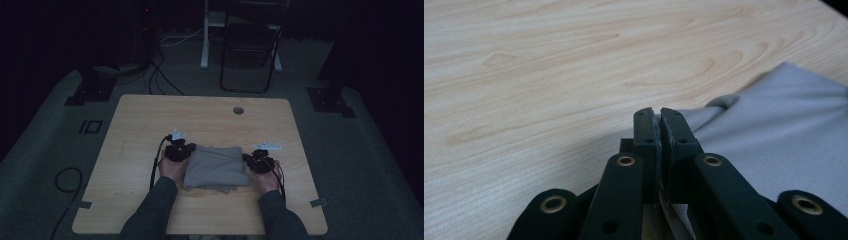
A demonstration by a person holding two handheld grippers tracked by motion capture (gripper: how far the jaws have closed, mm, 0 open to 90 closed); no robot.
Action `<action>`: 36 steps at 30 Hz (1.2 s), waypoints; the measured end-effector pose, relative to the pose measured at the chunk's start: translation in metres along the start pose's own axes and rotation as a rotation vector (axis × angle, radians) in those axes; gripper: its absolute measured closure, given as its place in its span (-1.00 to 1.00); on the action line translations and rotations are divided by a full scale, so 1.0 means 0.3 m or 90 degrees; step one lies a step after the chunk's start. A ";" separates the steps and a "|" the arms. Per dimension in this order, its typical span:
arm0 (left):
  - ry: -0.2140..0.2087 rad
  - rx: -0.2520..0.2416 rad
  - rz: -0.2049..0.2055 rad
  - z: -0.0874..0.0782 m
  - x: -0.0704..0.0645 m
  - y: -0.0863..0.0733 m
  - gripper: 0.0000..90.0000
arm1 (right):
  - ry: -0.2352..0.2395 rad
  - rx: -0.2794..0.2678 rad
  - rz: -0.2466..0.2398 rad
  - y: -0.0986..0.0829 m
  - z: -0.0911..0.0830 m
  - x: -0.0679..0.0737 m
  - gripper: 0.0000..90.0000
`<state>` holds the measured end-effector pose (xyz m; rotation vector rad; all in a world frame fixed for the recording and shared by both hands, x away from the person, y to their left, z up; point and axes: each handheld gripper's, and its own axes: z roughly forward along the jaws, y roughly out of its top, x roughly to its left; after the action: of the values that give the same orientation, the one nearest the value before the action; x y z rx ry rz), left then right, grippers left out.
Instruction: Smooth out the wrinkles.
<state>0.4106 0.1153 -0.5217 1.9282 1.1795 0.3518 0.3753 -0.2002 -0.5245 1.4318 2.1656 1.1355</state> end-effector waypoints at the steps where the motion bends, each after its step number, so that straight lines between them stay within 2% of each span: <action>1: -0.002 0.004 0.017 0.008 -0.013 -0.003 0.92 | 0.010 0.006 0.000 0.002 0.006 -0.001 0.97; 3: -0.005 0.001 0.019 0.013 -0.019 -0.002 0.76 | 0.006 -0.002 0.007 0.010 0.015 -0.005 0.70; 5: 0.000 -0.011 0.009 0.010 -0.011 0.005 0.59 | 0.017 -0.024 0.020 0.025 0.022 -0.016 0.62; 8: 0.014 -0.032 -0.018 0.004 0.012 0.021 0.41 | 0.014 -0.022 0.021 0.055 0.044 -0.024 0.58; 11: 0.023 -0.028 -0.025 0.018 0.023 0.035 0.34 | 0.010 -0.010 0.020 0.082 0.076 -0.026 0.54; 12: 0.023 -0.028 -0.025 0.018 0.023 0.035 0.34 | 0.011 -0.011 0.023 0.088 0.090 -0.025 0.53; 15: 0.003 0.003 -0.025 0.055 0.026 0.035 0.40 | 0.019 0.000 0.035 0.104 0.131 -0.026 0.48; 17: -0.004 0.009 -0.022 0.061 0.024 0.033 0.64 | 0.028 0.022 0.041 0.110 0.158 -0.023 0.51; 18: -0.010 0.015 -0.018 0.066 0.021 0.030 0.64 | 0.028 0.022 0.041 0.110 0.158 -0.023 0.51; 19: -0.015 0.020 -0.008 0.072 0.013 0.026 0.99 | 0.027 0.043 0.034 0.108 0.180 -0.020 0.79; 20: -0.015 0.020 -0.008 0.072 0.013 0.026 1.00 | 0.027 0.043 0.034 0.108 0.180 -0.020 0.79; 21: -0.013 0.023 -0.003 0.071 0.010 0.025 1.00 | 0.009 0.041 0.035 0.111 0.175 -0.018 0.99; 24: -0.006 0.013 -0.007 0.057 0.017 0.026 1.00 | -0.008 0.016 0.037 0.120 0.143 -0.023 1.00; 25: -0.002 0.004 -0.014 0.048 0.024 0.027 1.00 | -0.008 0.016 0.037 0.120 0.143 -0.023 1.00; 26: 0.009 -0.007 -0.026 0.028 0.041 0.027 1.00 | -0.025 0.001 0.039 0.125 0.121 -0.031 1.00; 27: 0.009 -0.007 -0.026 0.028 0.041 0.027 1.00 | -0.025 0.001 0.039 0.125 0.121 -0.031 1.00; 28: 0.016 -0.014 -0.035 0.015 0.052 0.024 1.00 | -0.034 -0.013 0.049 0.129 0.103 -0.046 1.00; 29: 0.016 -0.014 -0.035 0.015 0.052 0.024 1.00 | -0.029 -0.018 0.058 0.129 0.096 -0.052 1.00; 32: 0.029 -0.014 -0.024 0.023 0.040 0.022 1.00 | -0.035 -0.013 0.052 0.126 0.100 -0.048 0.99; 33: 0.028 -0.009 -0.025 0.029 0.035 0.022 0.97 | -0.032 -0.007 0.050 0.122 0.107 -0.045 0.94; 35: 0.031 -0.001 -0.021 0.035 0.031 0.019 0.70 | -0.037 0.010 0.042 0.115 0.121 -0.041 0.57; 36: 0.033 -0.001 -0.023 0.033 0.033 0.017 0.67 | -0.033 0.012 0.044 0.111 0.120 -0.043 0.49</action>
<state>0.4249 0.1175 -0.5256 1.9048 1.2448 0.3851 0.4247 -0.1891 -0.5246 1.5380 2.1119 1.0904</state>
